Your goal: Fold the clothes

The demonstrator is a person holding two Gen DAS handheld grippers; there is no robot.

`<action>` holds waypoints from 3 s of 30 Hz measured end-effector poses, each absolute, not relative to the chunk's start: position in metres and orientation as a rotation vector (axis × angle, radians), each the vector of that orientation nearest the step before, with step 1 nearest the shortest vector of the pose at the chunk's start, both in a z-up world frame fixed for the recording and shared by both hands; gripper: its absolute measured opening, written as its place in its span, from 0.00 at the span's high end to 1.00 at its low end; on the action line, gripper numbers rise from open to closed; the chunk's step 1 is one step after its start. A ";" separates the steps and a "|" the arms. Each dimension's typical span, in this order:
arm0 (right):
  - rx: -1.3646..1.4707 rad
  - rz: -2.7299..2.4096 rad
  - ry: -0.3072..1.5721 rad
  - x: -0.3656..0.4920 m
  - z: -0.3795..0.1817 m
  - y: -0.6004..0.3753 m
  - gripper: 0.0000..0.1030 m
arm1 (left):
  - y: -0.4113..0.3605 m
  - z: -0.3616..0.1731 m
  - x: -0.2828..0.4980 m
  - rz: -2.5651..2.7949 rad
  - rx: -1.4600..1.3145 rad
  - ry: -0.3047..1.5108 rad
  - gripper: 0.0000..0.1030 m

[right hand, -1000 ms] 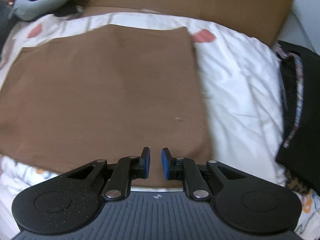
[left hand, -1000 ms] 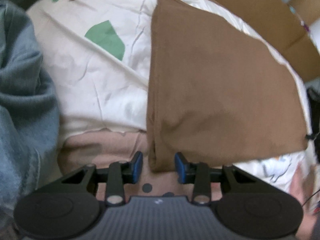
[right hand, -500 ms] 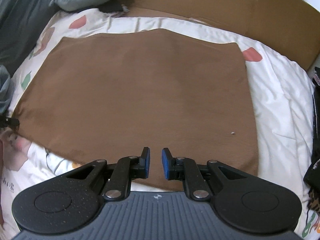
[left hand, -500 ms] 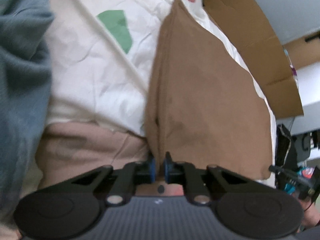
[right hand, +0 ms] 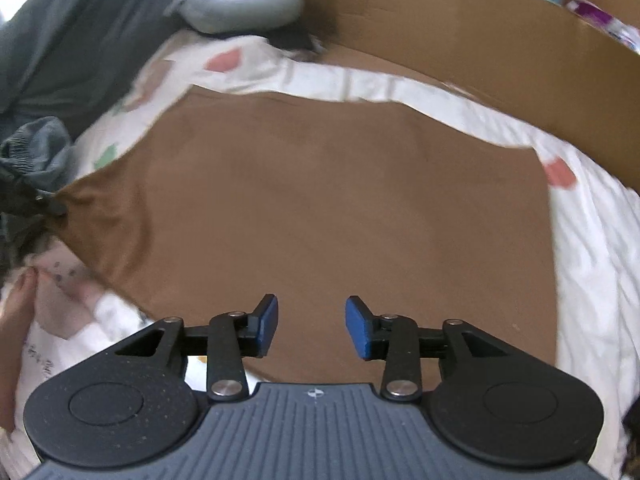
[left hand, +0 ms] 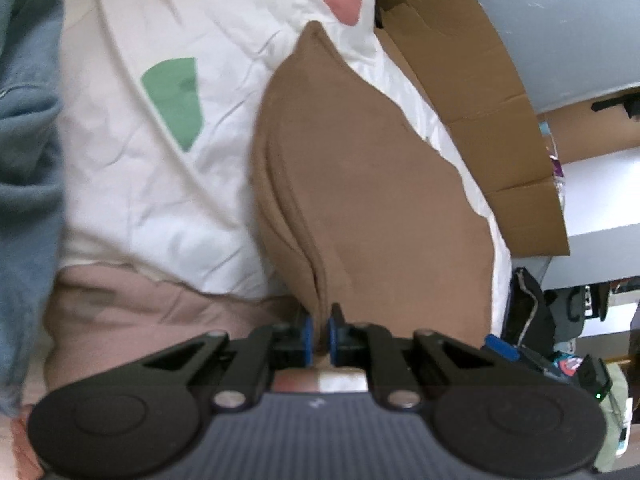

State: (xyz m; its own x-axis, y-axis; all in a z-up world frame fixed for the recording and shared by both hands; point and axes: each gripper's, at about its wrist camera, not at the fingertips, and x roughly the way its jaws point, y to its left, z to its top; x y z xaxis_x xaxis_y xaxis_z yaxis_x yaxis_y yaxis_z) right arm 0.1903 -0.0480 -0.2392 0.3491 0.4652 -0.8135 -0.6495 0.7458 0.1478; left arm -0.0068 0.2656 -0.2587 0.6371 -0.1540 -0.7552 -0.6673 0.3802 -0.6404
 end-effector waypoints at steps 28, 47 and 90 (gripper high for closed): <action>-0.243 1.187 0.812 0.187 -0.214 0.090 0.39 | 0.262 -0.235 0.058 0.352 -1.399 0.887 0.92; -0.398 1.081 0.661 0.158 -0.229 0.164 0.47 | 0.260 -0.224 0.063 0.328 -1.466 0.828 0.92; -0.491 1.124 0.690 0.141 -0.244 0.187 0.93 | 0.348 -0.278 0.056 0.525 -1.165 0.805 0.34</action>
State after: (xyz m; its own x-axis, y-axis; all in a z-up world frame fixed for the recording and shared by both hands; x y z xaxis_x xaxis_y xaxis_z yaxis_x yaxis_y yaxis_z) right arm 0.1414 0.1875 -0.2436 0.2651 0.6448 -0.7169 -0.9311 0.3643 -0.0167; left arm 0.0560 0.3476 -0.2784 0.6196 -0.0387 -0.7840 -0.7333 0.3275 -0.5958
